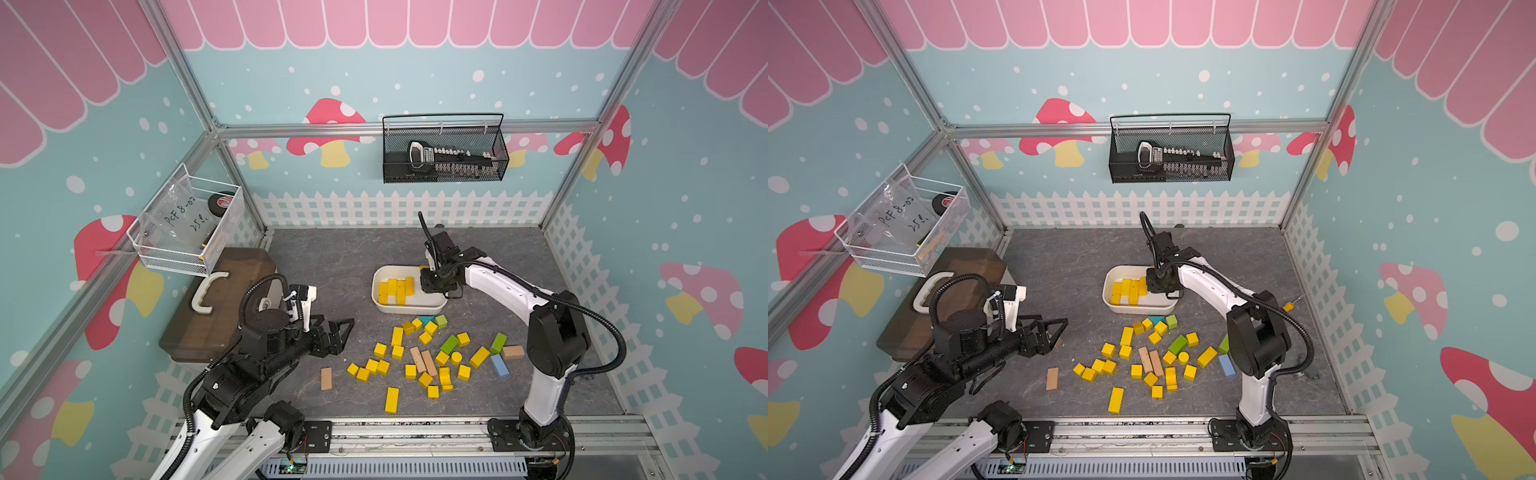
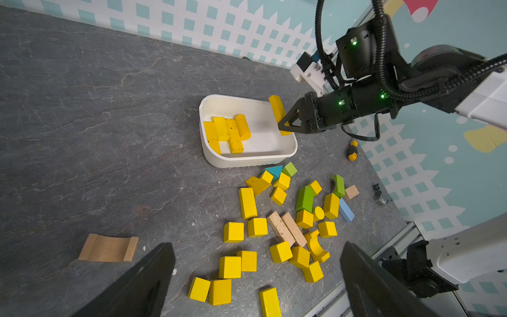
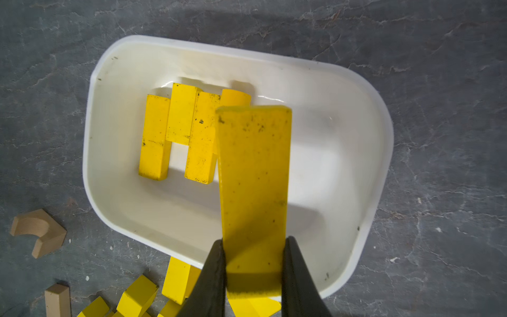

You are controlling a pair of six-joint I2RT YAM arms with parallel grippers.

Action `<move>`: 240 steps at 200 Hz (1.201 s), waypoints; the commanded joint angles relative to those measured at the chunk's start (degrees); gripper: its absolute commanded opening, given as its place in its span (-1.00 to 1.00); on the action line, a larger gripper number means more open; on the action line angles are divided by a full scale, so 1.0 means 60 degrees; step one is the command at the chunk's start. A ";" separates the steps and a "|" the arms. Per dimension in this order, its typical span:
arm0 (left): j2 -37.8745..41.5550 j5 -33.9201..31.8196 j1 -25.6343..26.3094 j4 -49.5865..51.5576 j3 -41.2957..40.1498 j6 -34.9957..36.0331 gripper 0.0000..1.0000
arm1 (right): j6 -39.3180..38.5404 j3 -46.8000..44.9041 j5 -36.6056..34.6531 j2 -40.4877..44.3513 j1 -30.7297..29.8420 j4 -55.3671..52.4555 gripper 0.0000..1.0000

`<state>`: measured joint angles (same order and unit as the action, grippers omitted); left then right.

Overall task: Pick out the yellow building blocks
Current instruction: Pick up the building block from the center of the board, then place the building block in the storage box.

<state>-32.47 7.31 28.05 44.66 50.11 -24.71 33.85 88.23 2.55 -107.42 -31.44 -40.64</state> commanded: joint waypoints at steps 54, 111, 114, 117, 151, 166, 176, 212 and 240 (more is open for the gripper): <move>0.0049 0.0085 -0.0105 -0.0132 -0.0104 0.0013 0.98 | 0.0359 0.0856 0.0185 -0.1634 -0.0070 -0.0027 -0.66; 0.0142 0.0056 -0.0105 -0.0123 -0.0119 0.0016 0.98 | 0.0555 0.1374 -0.0020 -0.2364 -0.0075 0.0011 -0.62; 0.0140 0.0069 -0.0105 -0.0128 -0.0119 0.0004 0.98 | 0.0559 0.1399 -0.0013 -0.2399 -0.0055 0.0007 -0.62; 0.0144 0.0070 -0.0105 -0.0125 -0.0119 0.0002 0.98 | 0.0569 0.1432 -0.0012 -0.2420 -0.0065 0.0010 -0.61; 0.0168 0.0055 -0.0105 -0.0124 -0.0119 0.0000 0.98 | 0.0603 0.1669 0.0069 -0.2691 -0.0056 0.0006 -0.50; 0.0195 0.0041 -0.0105 -0.0127 -0.0120 0.0001 0.98 | 0.0598 0.1745 0.0117 -0.2751 -0.0041 0.0006 -0.42; 0.0183 0.0039 -0.0105 -0.0131 -0.0119 0.0002 0.98 | 0.0581 0.1786 0.0118 -0.2766 -0.0040 0.0014 -0.34; 0.0167 0.0041 -0.0105 -0.0133 -0.0125 0.0002 0.98 | 0.0541 0.1805 0.0079 -0.2628 -0.0046 0.0065 -0.18; 0.0160 0.0037 -0.0105 -0.0130 -0.0119 0.0002 0.98 | 0.0511 0.1794 0.0073 -0.2491 -0.0025 0.0107 -0.17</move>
<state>-31.90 7.33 27.77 44.66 50.09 -24.71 36.71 97.54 3.14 -122.74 -31.59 -39.86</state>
